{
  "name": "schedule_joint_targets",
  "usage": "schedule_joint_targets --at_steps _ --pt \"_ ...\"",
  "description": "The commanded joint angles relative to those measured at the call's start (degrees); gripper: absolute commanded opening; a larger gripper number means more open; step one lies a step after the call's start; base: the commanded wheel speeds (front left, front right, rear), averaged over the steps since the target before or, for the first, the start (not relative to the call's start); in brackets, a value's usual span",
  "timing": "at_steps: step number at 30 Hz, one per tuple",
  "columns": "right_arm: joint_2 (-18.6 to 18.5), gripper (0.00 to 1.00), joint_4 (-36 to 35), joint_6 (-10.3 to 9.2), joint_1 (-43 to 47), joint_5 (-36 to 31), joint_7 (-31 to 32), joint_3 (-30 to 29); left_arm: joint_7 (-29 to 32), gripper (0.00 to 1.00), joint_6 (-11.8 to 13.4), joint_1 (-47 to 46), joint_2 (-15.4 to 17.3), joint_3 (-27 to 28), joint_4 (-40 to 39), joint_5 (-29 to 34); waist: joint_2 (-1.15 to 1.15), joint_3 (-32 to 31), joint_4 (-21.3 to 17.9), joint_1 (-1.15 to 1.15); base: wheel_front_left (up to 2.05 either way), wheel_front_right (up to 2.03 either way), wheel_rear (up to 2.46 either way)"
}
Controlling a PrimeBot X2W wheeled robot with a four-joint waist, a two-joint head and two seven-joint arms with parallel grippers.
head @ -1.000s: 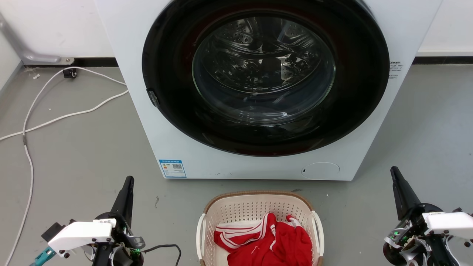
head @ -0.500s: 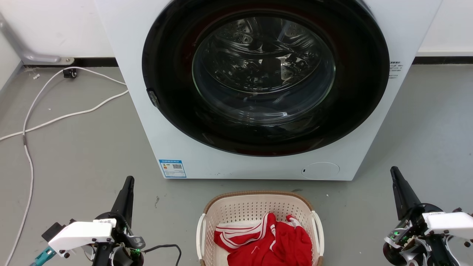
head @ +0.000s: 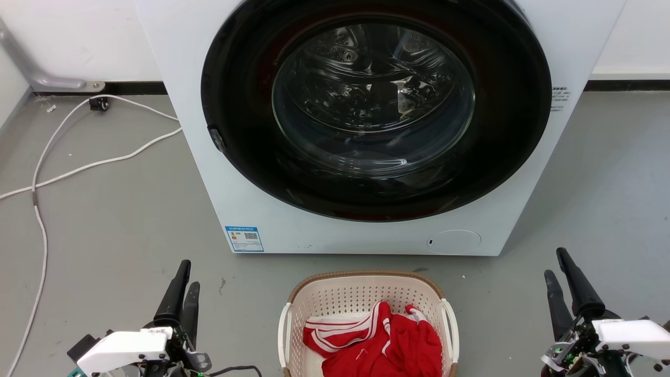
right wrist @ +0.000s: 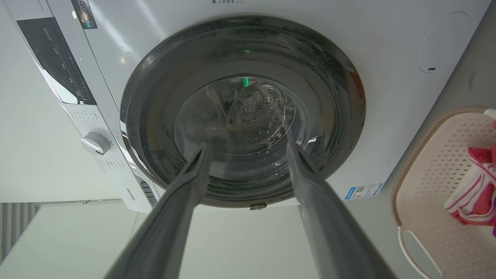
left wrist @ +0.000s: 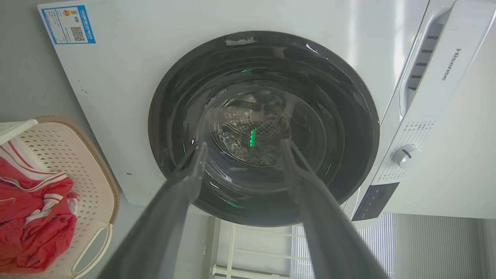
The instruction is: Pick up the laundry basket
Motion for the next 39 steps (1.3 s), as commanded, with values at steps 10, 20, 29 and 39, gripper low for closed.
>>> schedule_joint_targets --at_steps 10,20,29,39 --pt "-0.14 1.0 -3.14 0.0 0.46 -3.61 -3.22 0.22 -3.1 1.0 0.0 0.22 0.18 -1.0 -3.29 2.07 0.0 -0.04 -0.04 0.0 0.0 0.0 0.0" --pt "-0.14 1.0 -5.44 0.01 0.69 -13.73 -5.69 -1.34 -5.56 1.0 0.41 0.86 0.19 1.55 -3.6 7.42 0.0 -0.19 -0.04 0.0 0.0 0.0 0.0" --pt "-0.13 1.0 -11.28 0.01 0.43 -30.41 -7.69 -1.77 -7.56 1.0 3.16 0.79 0.21 3.97 -8.54 16.99 0.0 -0.17 0.07 0.0 0.0 0.0 0.0" --pt "-0.12 1.0 -18.0 0.01 0.49 -49.24 -9.71 1.29 -9.59 1.0 6.18 1.73 0.22 -0.88 -16.83 33.76 0.0 0.23 0.05 0.0 0.0 0.0 0.0"
